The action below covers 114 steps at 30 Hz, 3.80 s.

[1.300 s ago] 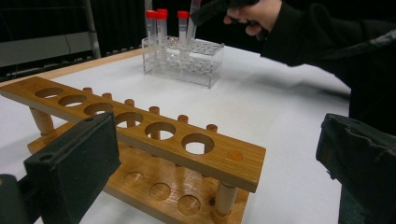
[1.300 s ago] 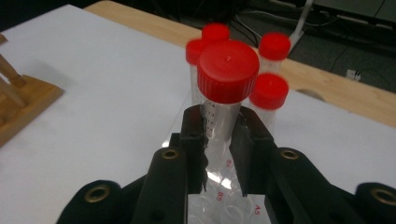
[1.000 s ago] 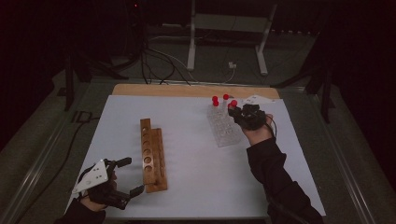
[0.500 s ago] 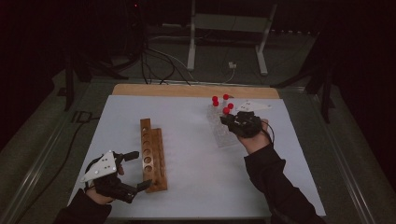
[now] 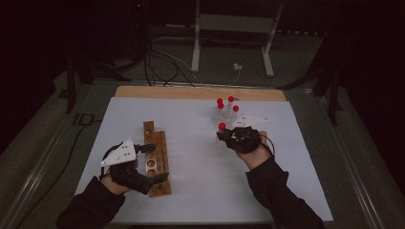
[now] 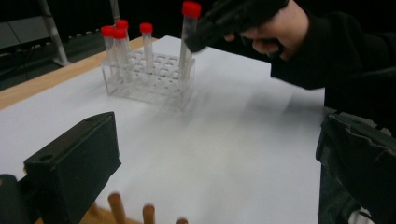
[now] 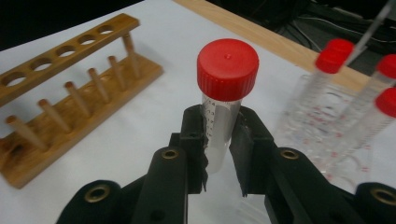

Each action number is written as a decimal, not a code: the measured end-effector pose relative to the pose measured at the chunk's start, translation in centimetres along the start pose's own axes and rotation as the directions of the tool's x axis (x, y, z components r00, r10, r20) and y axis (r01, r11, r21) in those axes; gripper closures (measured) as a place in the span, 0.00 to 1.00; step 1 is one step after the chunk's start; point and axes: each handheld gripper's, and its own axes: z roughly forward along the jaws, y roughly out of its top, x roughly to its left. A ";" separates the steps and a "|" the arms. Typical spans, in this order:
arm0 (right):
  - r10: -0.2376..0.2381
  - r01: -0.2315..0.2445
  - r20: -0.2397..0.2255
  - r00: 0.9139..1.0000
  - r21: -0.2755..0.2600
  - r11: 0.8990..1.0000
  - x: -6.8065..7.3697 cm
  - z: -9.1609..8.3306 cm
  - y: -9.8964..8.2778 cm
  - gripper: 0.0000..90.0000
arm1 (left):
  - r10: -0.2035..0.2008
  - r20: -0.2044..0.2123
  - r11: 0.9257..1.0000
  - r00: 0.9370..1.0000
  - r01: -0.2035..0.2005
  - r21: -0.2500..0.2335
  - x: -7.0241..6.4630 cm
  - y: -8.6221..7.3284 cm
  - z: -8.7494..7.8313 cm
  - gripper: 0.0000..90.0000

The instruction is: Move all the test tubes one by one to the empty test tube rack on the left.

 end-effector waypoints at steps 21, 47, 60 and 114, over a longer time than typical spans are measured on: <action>-0.071 0.075 -0.126 0.989 0.020 0.997 4.7 0.8 -0.8 0.83 | 0.052 0.053 0.998 0.997 -0.054 0.030 -0.5 3.8 3.9 0.05; -0.110 0.114 -0.188 0.976 0.013 0.993 7.2 1.0 -0.6 0.83 | 0.116 0.013 0.990 0.993 -0.116 0.078 -1.0 4.3 8.4 0.63; -0.104 0.109 -0.185 0.977 0.017 0.994 7.2 1.1 -0.7 0.83 | 0.124 0.016 0.987 0.992 -0.125 0.098 -1.0 4.0 8.7 0.80; -0.018 -0.003 -0.155 0.988 -0.134 0.991 4.3 -3.4 -2.5 0.00 | 0.008 -0.392 1.000 0.920 0.000 0.021 9.3 5.9 -1.2 0.80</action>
